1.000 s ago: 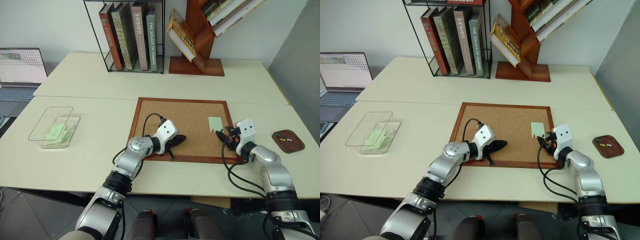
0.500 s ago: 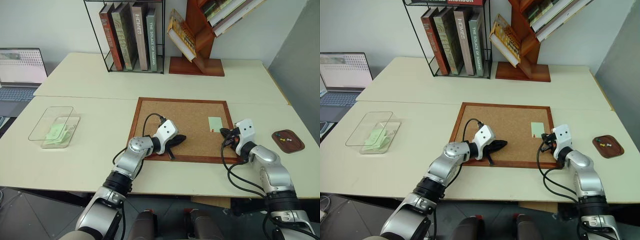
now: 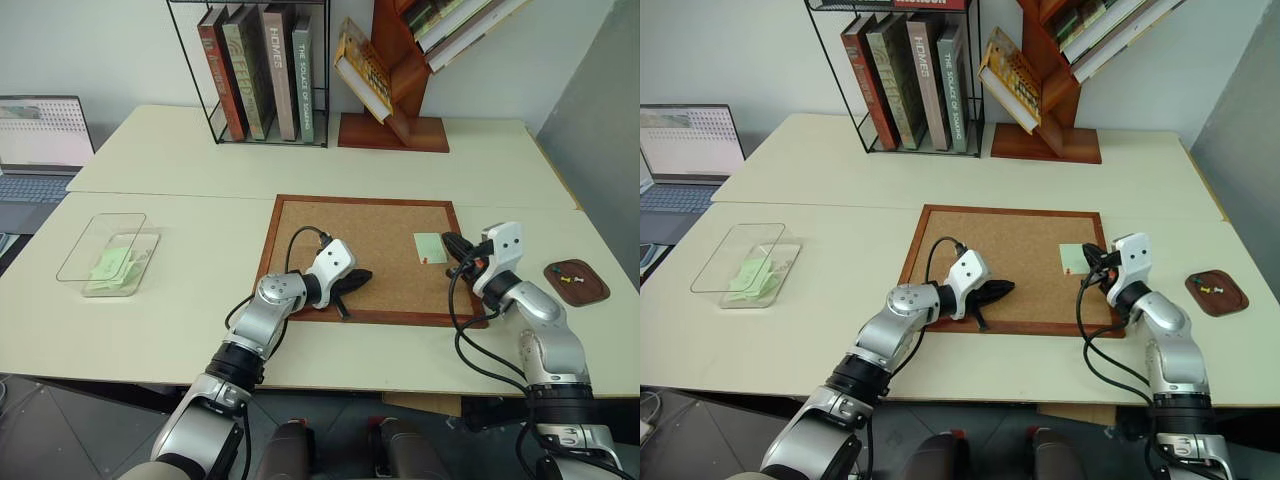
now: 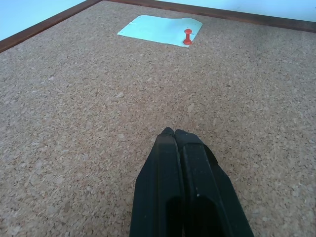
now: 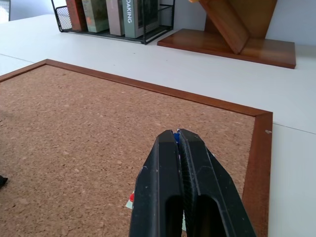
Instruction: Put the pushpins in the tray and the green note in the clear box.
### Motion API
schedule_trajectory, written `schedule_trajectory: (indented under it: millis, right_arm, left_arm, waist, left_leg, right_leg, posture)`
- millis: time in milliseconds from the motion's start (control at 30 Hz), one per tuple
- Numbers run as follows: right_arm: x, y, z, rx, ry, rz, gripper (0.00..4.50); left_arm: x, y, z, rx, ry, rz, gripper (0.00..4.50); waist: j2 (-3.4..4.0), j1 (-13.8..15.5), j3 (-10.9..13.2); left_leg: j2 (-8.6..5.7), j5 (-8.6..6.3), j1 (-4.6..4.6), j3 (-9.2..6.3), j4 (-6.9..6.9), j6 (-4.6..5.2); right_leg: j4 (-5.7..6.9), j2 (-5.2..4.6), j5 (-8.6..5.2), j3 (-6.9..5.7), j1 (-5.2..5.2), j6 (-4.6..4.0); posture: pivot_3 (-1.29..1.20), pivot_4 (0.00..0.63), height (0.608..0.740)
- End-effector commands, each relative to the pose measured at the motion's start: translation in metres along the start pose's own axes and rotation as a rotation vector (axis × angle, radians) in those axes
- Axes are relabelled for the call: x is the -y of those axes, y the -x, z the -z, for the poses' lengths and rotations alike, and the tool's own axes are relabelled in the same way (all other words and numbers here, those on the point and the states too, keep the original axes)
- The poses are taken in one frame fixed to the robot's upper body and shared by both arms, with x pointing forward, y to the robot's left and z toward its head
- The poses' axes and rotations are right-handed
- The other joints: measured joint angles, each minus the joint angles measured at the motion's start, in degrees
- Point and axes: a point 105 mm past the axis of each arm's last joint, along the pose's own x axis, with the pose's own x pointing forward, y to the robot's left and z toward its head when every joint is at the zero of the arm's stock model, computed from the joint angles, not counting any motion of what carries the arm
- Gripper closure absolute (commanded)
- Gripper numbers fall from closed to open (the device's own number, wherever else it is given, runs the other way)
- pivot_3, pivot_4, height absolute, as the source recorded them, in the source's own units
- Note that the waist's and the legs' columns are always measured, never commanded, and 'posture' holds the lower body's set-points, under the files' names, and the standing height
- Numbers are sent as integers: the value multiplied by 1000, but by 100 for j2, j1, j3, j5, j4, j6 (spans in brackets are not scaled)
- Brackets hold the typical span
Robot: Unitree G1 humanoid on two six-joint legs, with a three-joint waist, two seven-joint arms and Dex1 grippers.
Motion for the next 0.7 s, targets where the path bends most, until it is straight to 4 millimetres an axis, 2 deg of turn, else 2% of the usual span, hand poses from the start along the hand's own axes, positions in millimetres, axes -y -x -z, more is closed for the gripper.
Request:
schedule_trajectory:
  millis: [33, 167, 300, 400, 533, 700]
  right_arm:
    - [29, 10, -28, 78, 29, 123, 4473]
    - [67, 30, -25, 15, 81, 266, 4473]
    - [119, 62, -12, -146, 215, 492, 4473]
    - [144, 81, -9, -220, 256, 611, 4473]
    - [163, 101, 1, -336, 301, 687, 4473]
    - [164, 109, 16, -427, 287, 680, 4473]
  left_arm:
    - [7, -1, 8, -28, 0, 18, 4500]
    - [8, -1, 8, -27, -2, 20, 4500]
    - [8, -2, 7, -25, -6, 22, 4500]
    - [8, -2, 7, -23, -9, 24, 4500]
    - [9, -3, 7, -21, -12, 28, 4500]
    - [10, -4, 6, -19, -15, 30, 4500]
  waist:
    - [0, 0, 0]
    - [0, 1, 0]
    - [2, 6, -1]
    - [7, 9, -3]
    - [10, 7, -5]
    - [11, 4, -5]
  left_leg:
    - [0, 0, 0, 0, 0, 0]
    - [-2, 0, -1, 1, 0, 0]
    - [-2, 0, 0, 2, -2, 0]
    - [-3, 0, 0, 4, -2, 0]
    - [-4, 0, 1, 7, -2, 0]
    - [-4, 0, 2, 10, -2, 1]
  right_leg:
    - [1, 0, 0, 0, 0, 0]
    - [0, -3, 0, 0, 0, 0]
    - [-2, -3, 0, 1, 0, 0]
    - [-2, -5, -1, 2, 0, -2]
    - [-1, -4, -1, 6, 0, -1]
    - [-1, -3, 0, 7, 0, 0]
  posture:
    - [0, 150, 740]
    - [0, 150, 740]
    - [0, 150, 740]
    - [0, 150, 740]
    - [0, 150, 740]
    - [0, 150, 740]
